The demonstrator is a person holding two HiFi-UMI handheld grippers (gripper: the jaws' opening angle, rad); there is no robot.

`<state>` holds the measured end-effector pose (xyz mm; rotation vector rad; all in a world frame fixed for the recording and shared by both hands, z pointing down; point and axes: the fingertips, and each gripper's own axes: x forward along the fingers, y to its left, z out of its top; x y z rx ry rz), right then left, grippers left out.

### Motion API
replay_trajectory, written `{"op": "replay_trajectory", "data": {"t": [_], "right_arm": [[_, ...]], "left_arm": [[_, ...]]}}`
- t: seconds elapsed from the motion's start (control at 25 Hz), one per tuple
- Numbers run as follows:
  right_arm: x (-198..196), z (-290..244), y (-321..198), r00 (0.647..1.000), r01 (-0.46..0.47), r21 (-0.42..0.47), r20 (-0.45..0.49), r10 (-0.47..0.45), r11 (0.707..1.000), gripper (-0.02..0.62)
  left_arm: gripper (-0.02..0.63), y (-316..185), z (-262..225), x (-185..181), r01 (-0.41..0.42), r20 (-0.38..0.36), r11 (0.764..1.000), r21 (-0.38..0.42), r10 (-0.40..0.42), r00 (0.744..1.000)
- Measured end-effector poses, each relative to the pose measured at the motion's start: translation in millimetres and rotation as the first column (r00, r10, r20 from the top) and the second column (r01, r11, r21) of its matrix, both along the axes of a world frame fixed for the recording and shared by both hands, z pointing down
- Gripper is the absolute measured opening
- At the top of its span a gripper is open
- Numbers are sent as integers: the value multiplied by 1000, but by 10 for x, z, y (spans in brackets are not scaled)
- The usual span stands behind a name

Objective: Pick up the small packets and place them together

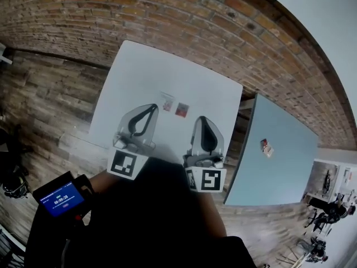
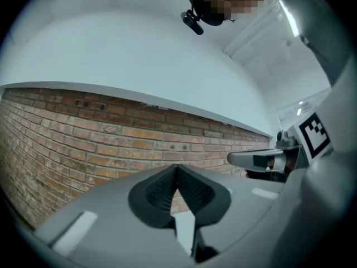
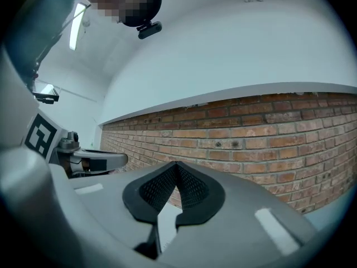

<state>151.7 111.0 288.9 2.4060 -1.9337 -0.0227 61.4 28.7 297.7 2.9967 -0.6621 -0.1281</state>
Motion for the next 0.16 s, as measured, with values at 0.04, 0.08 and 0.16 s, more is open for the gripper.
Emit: {"op": "replay_trajectory", "data": {"t": [0.04, 0.08, 0.16], "right_arm": [[-7, -7, -15, 1000, 0, 0, -2, 0, 1000, 2], [-11, -15, -31, 1000, -2, 1, -5, 2, 1000, 2], [-18, -29, -65, 1000, -7, 3, -9, 7, 1000, 2]], "left_arm": [[0, -30, -9, -43, 12, -6, 1000, 1, -12, 1000], [0, -63, -20, -84, 24, -12, 1000, 2, -24, 1000], [0, -132, -42, -160, 46, -24, 999, 5, -46, 999]]}}
